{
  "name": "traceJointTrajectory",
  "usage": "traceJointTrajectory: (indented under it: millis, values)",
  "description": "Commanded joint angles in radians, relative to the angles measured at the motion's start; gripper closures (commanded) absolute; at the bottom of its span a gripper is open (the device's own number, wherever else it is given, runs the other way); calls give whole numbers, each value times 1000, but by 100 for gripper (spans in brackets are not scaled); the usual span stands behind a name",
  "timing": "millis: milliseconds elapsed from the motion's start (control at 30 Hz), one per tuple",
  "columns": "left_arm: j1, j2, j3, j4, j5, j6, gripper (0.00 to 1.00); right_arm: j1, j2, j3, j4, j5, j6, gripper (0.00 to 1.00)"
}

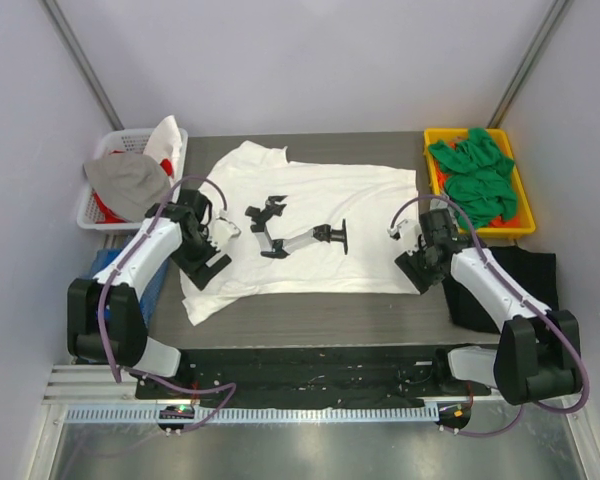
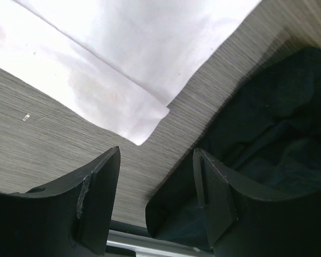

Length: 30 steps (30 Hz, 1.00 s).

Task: Fold and stack the t-shirts
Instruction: Grap the side of the flattened tshirt closest away from the robot with both arms

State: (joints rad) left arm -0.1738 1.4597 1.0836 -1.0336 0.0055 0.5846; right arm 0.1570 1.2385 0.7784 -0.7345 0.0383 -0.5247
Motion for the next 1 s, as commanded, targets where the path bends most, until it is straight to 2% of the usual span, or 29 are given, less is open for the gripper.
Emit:
traceJointTrajectory:
  millis: [0,100,200,433,733,967]
  values:
    - [2,-12,-42,4,7,73,17,1,16,-39,73,-25,-6,37]
    - [19,22,-41,-11,10,96,21,1,42,-60,105,-25,-6,37]
    - [45,65,-7,-61,53,104,30,1,78,-70,130,-61,-1,37]
    - [137,93,-2,-115,106,158,33,0,88,-79,135,-52,-5,39]
    - [169,80,-89,-109,128,224,37,-1,26,-85,113,-57,9,39]
    - [230,188,-79,-109,171,248,39,0,4,-82,104,-58,17,39]
